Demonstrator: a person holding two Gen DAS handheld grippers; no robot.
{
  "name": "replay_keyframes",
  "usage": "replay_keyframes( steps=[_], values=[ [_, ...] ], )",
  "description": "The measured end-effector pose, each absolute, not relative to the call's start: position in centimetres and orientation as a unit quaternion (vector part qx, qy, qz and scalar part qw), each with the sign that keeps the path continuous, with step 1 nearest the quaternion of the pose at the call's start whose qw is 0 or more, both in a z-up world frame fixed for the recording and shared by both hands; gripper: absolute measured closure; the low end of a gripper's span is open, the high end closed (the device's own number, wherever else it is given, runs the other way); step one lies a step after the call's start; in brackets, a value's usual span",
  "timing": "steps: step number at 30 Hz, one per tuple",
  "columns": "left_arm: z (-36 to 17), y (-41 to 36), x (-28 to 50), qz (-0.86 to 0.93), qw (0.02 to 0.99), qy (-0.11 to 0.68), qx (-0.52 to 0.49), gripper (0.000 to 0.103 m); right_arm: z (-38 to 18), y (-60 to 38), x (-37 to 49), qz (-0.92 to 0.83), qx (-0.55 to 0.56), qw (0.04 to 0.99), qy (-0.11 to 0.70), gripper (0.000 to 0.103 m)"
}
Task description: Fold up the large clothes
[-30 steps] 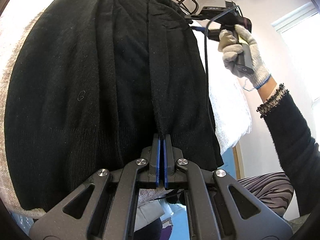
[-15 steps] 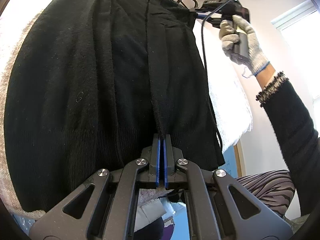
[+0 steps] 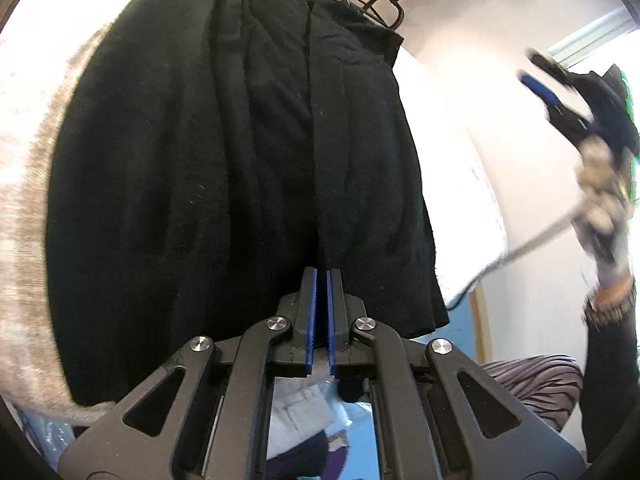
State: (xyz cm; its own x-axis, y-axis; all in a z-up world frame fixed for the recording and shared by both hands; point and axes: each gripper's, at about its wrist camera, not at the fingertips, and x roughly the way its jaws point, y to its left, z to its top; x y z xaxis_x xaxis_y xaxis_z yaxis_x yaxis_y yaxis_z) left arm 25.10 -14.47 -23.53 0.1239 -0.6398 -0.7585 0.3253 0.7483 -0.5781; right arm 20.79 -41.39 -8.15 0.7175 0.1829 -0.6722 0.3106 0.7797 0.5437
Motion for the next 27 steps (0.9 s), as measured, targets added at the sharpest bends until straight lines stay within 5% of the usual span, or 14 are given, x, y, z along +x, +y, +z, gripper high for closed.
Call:
replay_keyframes(
  steps=[11,15,17,21,24,27],
  values=[
    [-18.2,-18.9,18.3,-0.394,0.780,0.484,-0.041,0.102,-7.6,-37.0,8.5,-0.035,0.325,0.889,0.321,0.058],
    [-19.4,-22.4,16.5,-0.393,0.772,0.500,0.001,0.080,-8.6,-38.7,7.1,-0.039,0.365,0.878,0.308,0.058],
    [-20.0,-23.5,16.2,-0.391,0.774,0.497,0.024,0.079,-9.1,-39.4,6.4,-0.040,0.378,0.873,0.305,0.058],
    [-21.8,-25.0,16.2,-0.385,0.770,0.505,0.057,0.080,-9.6,-40.2,5.5,-0.040,0.391,0.868,0.302,0.058],
    [-22.0,-25.1,16.2,-0.377,0.781,0.494,0.066,0.097,-9.8,-40.5,5.0,-0.038,0.396,0.866,0.303,0.058],
    [-22.1,-24.2,17.0,-0.376,0.779,0.500,0.045,0.101,-9.9,-40.8,4.6,-0.036,0.398,0.866,0.301,0.058]
  ],
)
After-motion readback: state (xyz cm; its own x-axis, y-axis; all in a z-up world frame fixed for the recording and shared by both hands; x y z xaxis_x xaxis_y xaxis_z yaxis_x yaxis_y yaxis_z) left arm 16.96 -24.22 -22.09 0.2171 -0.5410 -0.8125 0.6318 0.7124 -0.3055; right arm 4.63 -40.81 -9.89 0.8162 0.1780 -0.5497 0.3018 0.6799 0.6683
